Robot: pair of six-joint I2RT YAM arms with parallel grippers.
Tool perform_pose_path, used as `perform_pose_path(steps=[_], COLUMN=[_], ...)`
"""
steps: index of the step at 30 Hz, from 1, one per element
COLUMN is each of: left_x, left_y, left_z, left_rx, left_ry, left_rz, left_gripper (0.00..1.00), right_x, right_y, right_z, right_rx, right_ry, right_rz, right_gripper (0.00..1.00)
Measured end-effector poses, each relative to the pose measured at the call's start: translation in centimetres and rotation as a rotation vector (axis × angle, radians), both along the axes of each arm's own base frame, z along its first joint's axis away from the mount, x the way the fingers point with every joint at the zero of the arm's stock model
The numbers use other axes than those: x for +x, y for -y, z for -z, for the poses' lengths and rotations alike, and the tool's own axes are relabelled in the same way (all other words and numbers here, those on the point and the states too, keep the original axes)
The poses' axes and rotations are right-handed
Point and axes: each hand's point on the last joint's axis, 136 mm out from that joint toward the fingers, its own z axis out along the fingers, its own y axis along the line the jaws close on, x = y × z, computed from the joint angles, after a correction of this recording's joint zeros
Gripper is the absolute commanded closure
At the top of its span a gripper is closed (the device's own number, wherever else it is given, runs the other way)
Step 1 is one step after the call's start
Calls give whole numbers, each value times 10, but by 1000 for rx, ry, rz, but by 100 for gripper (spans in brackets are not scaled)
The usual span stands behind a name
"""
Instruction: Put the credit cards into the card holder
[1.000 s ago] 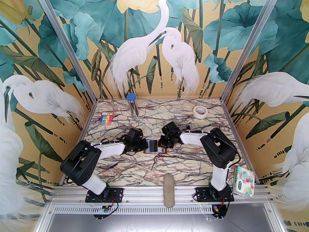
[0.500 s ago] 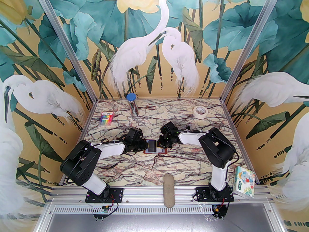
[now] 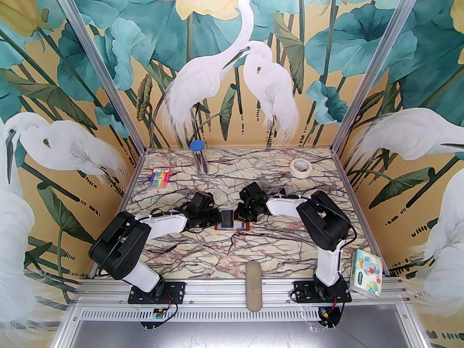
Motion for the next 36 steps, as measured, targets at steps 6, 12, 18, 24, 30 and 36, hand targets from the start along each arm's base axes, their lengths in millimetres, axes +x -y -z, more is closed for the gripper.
perform_pose_path(steps=[6,12,18,24,30,36], left_x=[-10,-12,-12,-15,-13,-8], left_y=[-7,-14,-23,-26,-25,-23], left_z=[-8,-22,-14,2,7,8], left_rx=[18,33,67,97,97,80], left_ry=[-19,5,-12,-56,-59,-47], left_rz=[0,-18,-35,-33,-33,-44], left_gripper=[71,72,86,92,100,100], right_x=[-2,-3,-3,-3,-3,-3], right_y=[-3,-3,-3,-2,-2,-1], right_z=[0,0,0,0,0,-1], right_rx=[1,1,1,0,-6,-19], right_ry=[3,2,3,4,-1,-10], right_rz=[-11,-11,-11,-14,-16,-13], right_gripper=[100,100,100,100,100,100])
